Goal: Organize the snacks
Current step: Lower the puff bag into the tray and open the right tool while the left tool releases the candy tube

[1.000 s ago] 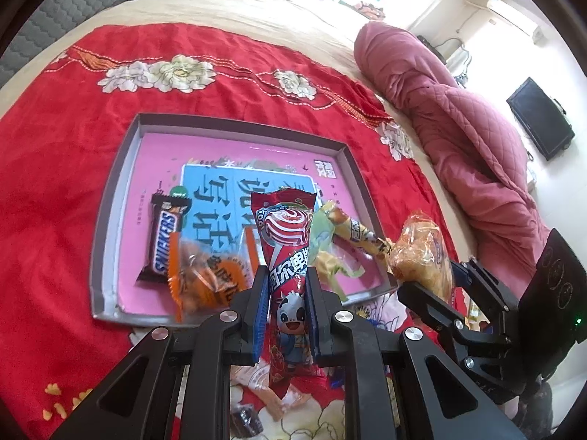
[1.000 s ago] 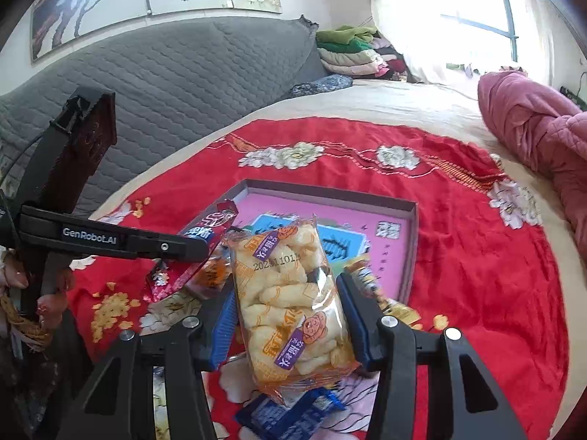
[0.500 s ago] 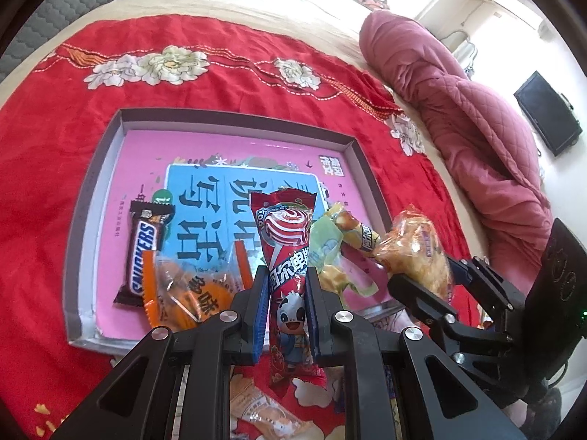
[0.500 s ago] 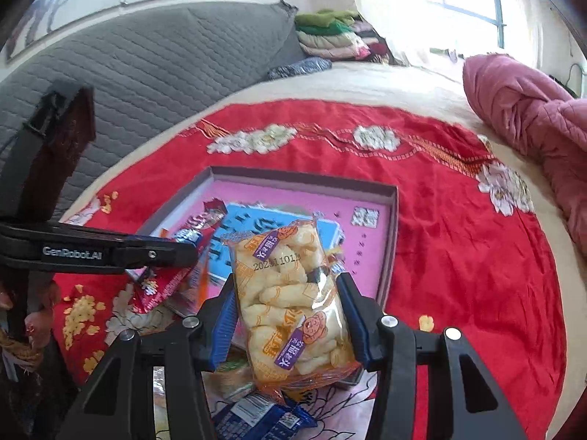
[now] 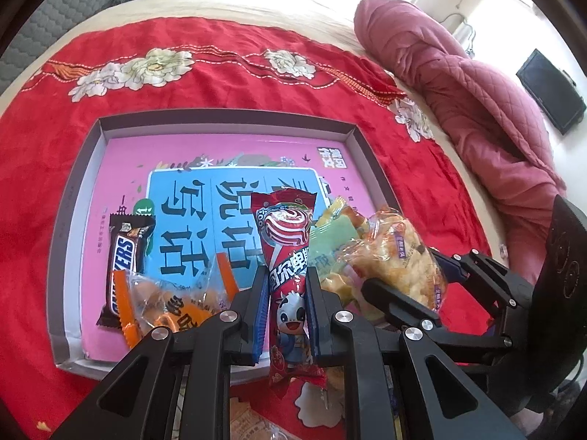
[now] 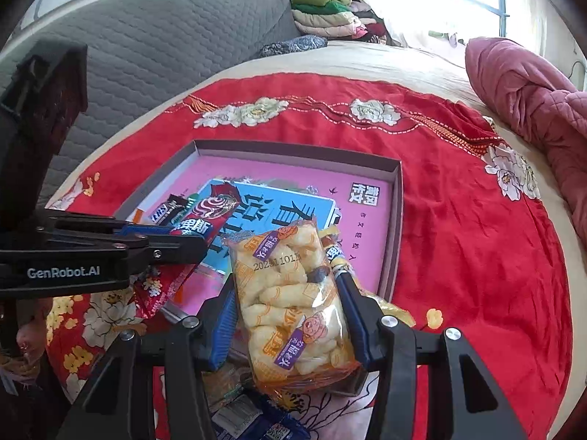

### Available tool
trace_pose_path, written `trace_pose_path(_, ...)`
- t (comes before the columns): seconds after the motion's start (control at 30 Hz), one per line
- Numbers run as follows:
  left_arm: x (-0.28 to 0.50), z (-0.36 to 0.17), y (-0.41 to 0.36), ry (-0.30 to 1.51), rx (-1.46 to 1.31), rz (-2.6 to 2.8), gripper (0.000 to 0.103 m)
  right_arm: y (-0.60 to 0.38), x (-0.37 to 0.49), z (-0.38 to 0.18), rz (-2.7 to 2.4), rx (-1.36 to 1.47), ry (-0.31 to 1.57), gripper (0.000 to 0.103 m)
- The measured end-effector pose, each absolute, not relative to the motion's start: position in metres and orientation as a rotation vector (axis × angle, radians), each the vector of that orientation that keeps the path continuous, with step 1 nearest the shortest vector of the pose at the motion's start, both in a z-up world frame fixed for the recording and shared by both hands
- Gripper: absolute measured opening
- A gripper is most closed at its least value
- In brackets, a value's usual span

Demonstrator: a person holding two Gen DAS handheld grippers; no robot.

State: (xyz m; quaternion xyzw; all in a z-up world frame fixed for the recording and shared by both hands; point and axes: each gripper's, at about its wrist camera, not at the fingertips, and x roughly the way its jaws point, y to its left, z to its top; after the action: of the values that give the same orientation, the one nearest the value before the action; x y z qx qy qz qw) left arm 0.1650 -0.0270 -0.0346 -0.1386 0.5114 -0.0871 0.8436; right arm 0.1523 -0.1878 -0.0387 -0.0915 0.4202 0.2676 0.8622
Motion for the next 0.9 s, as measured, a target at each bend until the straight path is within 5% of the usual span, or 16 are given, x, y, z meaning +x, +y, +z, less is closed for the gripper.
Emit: trace_pose_path(0.9, 0.169, -0.046, -0.024, 1.107, -0.308, -0.166, 0.019, -0.181, 0.162, -0.042, 0.564, -0.19, 0.882, 0.052)
